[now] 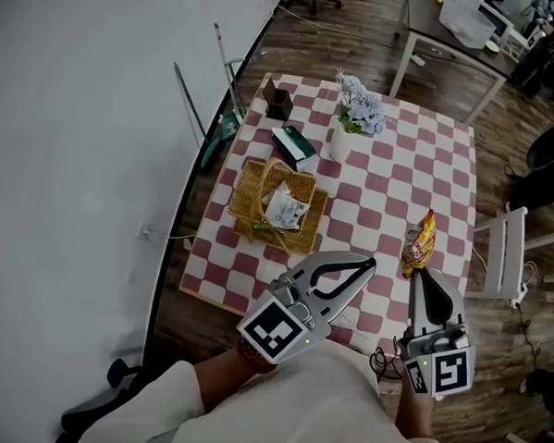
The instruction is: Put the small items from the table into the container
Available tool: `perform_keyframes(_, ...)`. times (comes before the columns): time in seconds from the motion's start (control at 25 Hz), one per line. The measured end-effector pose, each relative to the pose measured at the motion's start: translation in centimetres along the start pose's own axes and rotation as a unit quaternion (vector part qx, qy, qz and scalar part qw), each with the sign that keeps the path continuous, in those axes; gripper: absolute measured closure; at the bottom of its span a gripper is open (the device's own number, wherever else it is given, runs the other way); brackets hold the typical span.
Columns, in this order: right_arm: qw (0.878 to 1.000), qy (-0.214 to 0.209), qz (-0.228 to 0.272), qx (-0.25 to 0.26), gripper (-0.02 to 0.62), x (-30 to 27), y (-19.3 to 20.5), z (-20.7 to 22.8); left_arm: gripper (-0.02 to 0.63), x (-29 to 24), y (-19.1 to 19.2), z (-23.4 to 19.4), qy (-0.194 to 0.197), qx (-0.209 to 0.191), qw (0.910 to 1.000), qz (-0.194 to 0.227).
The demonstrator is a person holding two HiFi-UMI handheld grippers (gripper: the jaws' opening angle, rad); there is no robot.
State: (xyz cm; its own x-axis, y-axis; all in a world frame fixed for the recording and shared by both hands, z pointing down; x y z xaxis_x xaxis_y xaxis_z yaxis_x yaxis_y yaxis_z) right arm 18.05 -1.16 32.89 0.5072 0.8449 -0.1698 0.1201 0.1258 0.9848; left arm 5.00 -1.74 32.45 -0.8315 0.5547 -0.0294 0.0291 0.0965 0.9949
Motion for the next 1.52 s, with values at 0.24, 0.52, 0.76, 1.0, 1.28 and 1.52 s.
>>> perform_keyframes(0.24,1.000,-0.009,0.006,0.007,0.574,0.3,-0.7,-0.8,0.578,0.8,-0.5,0.1,-0.011,-0.005,0.9999,-0.001)
perform_keyframes(0.52,0.998,-0.058,0.005,0.008,0.574,-1.7,-0.8,-3.7,0.578,3.6,-0.3,-0.8,-0.047,-0.005,0.9989,-0.010)
perform_keyframes(0.76,0.993,-0.119,0.002,0.008,0.574,-4.0,-0.8,-7.2,0.578,7.1,-0.1,-2.2,-0.097,0.001,0.9953,-0.012)
perform_keyframes(1.0,0.988,-0.156,0.004,0.014,0.574,-5.7,-1.1,-9.7,0.578,9.7,0.3,-3.0,-0.131,0.011,0.9912,-0.017)
perform_keyframes(1.28,0.985,-0.169,-0.020,0.033,0.574,-7.9,0.3,-10.3,0.578,10.0,1.6,-4.3,-0.141,0.021,0.9896,-0.021)
perform_keyframes(1.52,0.977,-0.194,-0.050,0.067,0.574,-12.3,2.7,-11.3,0.578,10.0,3.4,-6.8,-0.151,0.015,0.9879,-0.035)
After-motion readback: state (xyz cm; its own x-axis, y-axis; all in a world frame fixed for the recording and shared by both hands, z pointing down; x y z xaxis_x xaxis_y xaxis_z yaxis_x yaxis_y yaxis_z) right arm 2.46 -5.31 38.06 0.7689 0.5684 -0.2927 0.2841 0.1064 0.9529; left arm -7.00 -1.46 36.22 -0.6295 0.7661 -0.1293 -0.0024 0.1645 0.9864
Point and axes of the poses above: the fingertips, and each gripper's own axes: x backward along the fingers, z to its right, y out of its underside, the point moved 4 cm from there along x, backward along the fingers, and after that the axes turned 3 degrees about -z, right-handed, at the moved point
